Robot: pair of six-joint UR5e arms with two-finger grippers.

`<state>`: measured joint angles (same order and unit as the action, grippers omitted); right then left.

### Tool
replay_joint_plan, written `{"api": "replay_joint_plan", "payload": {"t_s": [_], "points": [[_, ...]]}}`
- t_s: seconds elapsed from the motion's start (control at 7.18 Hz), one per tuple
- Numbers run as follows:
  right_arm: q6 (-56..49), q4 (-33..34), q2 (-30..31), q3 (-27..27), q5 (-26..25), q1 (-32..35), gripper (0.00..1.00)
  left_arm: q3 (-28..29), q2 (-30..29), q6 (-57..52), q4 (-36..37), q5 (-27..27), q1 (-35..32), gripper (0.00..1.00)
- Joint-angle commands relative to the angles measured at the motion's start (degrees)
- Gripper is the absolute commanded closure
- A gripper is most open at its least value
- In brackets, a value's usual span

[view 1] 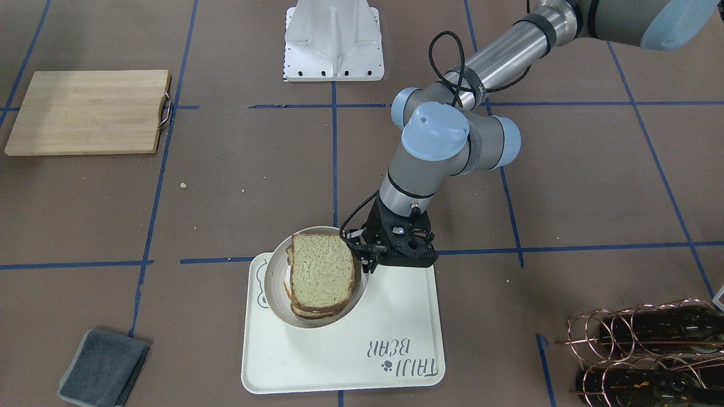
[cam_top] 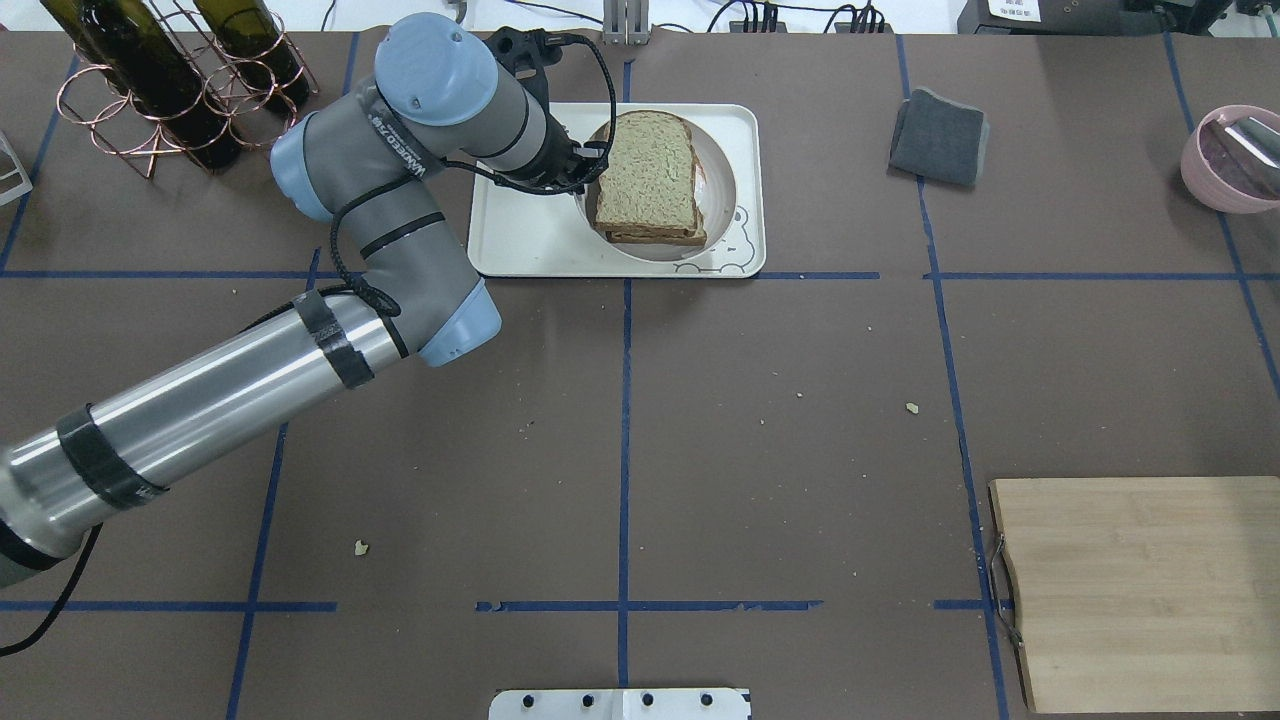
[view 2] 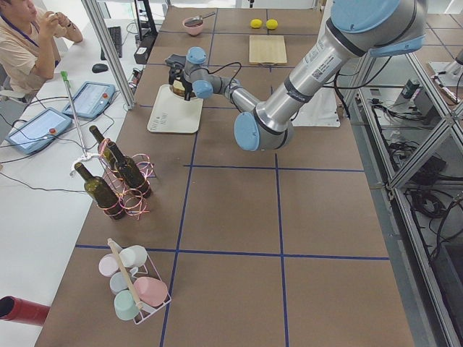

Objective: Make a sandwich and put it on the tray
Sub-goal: 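Lift the plate with the left gripper and set it on the tray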

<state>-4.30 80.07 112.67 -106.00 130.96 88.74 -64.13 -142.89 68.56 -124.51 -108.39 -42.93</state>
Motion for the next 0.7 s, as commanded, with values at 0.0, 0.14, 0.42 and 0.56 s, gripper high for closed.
{"api": "replay_joint_plan", "payload": {"t_s": [0.0,0.14,0.42,0.56], "points": [[-0.01,0.00,0.00,0.35,0.00,0.03,0.00,7.69,-1.96,-0.97,-4.59,0.45,-0.67,1.00],[-0.10,0.00,0.00,0.53,0.00,0.03,0.00,8.40,-1.96,-0.97,-4.69,1.07,-0.58,1.00],[-0.01,0.00,0.35,0.62,0.09,0.03,0.00,8.06,-1.52,-10.13,-4.60,1.34,-0.58,0.01],[-0.10,0.00,0.44,0.62,0.09,0.12,0.00,6.66,-0.99,-10.90,-4.34,1.34,-0.75,0.00]]}}
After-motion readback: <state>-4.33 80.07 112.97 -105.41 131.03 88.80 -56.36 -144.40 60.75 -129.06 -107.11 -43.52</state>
